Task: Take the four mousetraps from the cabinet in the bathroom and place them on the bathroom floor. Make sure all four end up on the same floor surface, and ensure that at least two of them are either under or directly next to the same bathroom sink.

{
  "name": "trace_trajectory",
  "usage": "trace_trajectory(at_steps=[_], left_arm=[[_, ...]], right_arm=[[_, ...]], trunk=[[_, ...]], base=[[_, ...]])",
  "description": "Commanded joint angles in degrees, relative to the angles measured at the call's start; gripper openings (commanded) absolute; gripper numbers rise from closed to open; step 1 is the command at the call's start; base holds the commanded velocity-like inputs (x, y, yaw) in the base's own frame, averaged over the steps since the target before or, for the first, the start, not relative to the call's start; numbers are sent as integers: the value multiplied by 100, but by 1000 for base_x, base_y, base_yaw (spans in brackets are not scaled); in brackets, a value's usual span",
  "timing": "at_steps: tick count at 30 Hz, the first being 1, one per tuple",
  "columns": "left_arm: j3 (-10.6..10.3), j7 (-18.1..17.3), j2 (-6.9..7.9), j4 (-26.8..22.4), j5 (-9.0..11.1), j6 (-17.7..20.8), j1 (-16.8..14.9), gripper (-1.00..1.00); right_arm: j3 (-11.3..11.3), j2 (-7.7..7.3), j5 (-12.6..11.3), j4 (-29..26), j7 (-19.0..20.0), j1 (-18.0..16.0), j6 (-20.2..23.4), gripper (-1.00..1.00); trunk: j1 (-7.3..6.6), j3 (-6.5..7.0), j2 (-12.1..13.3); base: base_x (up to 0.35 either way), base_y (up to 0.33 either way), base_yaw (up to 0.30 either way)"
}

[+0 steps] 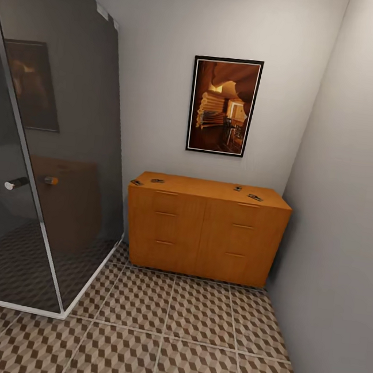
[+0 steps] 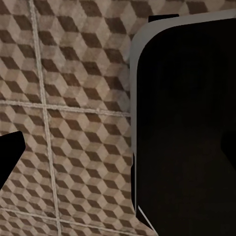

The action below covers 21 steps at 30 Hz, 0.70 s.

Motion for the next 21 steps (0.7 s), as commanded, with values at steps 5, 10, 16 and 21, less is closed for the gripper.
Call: trace_trajectory(at_steps=[5, 10, 16, 21], left_arm=[[-38, 18, -1, 9, 7, -21, -5, 100], [-38, 18, -1, 9, 7, -20, -5, 100], [-38, 18, -1, 9, 7, -20, -5, 100], [-38, 18, -1, 9, 7, -20, -5, 100]], right_arm=[[5, 2, 56, 7, -31, 0, -4, 100], [5, 2, 58, 7, -31, 0, -4, 100], [5, 2, 58, 7, -31, 1, -4, 100], [5, 2, 60, 7, -31, 0, -4, 100]], trunk=[[0, -6, -3], [0, -6, -3], [0, -6, -3], [0, -6, -3]], base=[[0, 0, 0], [0, 0, 0], [0, 0, 0], [0, 0, 0]])
